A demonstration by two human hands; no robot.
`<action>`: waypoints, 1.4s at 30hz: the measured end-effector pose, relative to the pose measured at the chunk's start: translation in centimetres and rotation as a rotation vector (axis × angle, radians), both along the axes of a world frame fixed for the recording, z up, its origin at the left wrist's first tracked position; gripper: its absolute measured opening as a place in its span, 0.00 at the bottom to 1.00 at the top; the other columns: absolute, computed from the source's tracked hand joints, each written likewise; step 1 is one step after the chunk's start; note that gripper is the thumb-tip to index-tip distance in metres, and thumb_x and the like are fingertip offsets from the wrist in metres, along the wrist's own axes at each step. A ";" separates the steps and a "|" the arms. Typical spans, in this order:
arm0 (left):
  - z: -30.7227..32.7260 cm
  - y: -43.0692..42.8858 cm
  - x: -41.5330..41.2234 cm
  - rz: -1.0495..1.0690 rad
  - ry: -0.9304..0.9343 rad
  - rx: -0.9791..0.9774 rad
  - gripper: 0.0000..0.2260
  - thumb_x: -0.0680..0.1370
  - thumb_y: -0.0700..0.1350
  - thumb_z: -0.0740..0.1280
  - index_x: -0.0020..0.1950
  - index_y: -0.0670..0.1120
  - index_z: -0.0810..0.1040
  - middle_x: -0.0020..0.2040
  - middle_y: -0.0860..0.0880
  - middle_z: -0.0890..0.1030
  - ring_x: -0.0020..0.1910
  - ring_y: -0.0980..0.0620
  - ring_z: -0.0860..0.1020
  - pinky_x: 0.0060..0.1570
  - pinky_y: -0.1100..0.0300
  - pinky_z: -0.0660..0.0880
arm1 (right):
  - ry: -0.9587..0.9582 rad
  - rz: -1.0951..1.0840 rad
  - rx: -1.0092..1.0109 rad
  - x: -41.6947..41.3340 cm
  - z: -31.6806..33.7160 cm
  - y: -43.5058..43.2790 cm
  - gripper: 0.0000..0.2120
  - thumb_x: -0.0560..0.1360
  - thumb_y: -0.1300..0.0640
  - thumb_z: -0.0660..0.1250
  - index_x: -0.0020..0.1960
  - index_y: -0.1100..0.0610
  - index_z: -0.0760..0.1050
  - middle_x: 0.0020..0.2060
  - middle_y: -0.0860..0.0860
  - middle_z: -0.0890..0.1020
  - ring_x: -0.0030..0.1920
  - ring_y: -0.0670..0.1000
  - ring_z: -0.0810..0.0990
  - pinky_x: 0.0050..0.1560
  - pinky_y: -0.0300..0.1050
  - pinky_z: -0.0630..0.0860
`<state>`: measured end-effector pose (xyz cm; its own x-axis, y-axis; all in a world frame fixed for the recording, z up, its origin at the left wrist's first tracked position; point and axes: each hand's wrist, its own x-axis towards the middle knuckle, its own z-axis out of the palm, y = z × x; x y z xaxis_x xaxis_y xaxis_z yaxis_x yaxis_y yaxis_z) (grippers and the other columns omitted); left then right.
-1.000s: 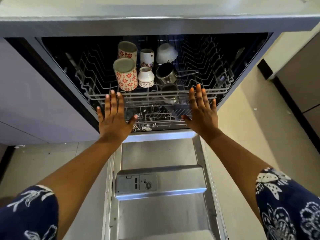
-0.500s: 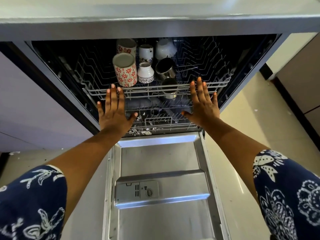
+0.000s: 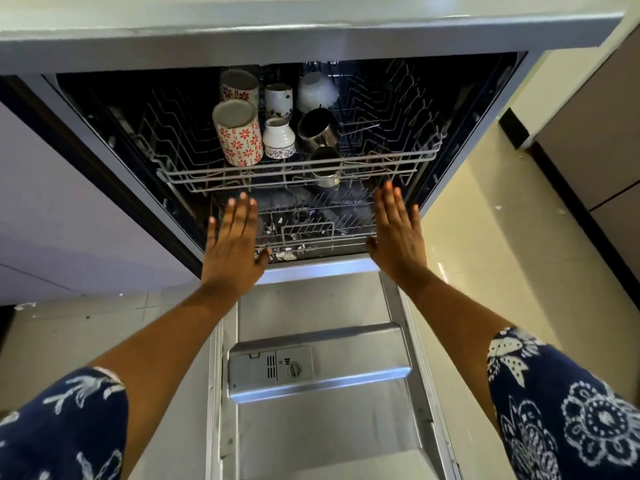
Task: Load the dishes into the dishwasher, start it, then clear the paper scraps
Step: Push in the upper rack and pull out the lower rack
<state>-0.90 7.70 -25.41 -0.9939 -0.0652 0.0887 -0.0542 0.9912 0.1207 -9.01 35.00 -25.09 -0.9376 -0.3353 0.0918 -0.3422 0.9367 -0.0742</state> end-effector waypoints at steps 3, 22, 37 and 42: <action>-4.5 0.9 0.6 -0.004 -0.184 -0.006 0.37 0.79 0.54 0.61 0.78 0.44 0.43 0.78 0.45 0.43 0.77 0.46 0.42 0.74 0.44 0.43 | -0.268 -0.013 0.136 1.4 -5.1 0.7 0.38 0.77 0.50 0.62 0.77 0.57 0.43 0.77 0.54 0.43 0.76 0.54 0.41 0.75 0.57 0.44; -19.5 -0.7 -8.3 0.165 -0.450 0.059 0.36 0.78 0.64 0.56 0.78 0.50 0.44 0.79 0.48 0.43 0.77 0.45 0.43 0.74 0.44 0.44 | -0.326 -0.069 0.239 -5.4 -19.3 -5.3 0.41 0.75 0.50 0.64 0.77 0.56 0.40 0.77 0.54 0.45 0.76 0.55 0.44 0.74 0.59 0.45; -19.3 2.8 2.1 0.172 -0.444 0.069 0.36 0.77 0.62 0.59 0.78 0.49 0.47 0.79 0.47 0.46 0.77 0.45 0.45 0.74 0.44 0.48 | -0.350 -0.025 0.096 2.7 -18.8 -1.7 0.34 0.74 0.56 0.65 0.75 0.56 0.53 0.75 0.55 0.58 0.76 0.55 0.51 0.73 0.59 0.49; -19.6 3.8 7.9 0.158 -0.475 0.104 0.36 0.77 0.62 0.60 0.78 0.51 0.47 0.79 0.48 0.45 0.77 0.45 0.43 0.74 0.44 0.46 | -0.427 -0.008 0.120 8.0 -18.2 0.0 0.35 0.74 0.55 0.65 0.75 0.56 0.51 0.74 0.54 0.58 0.76 0.55 0.51 0.73 0.59 0.48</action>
<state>6.95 11.55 -45.00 -0.9002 -0.2028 -0.3853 -0.2759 0.9503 0.1444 -1.02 34.97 -43.26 -0.8855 -0.3128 -0.3436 -0.2973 0.9497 -0.0984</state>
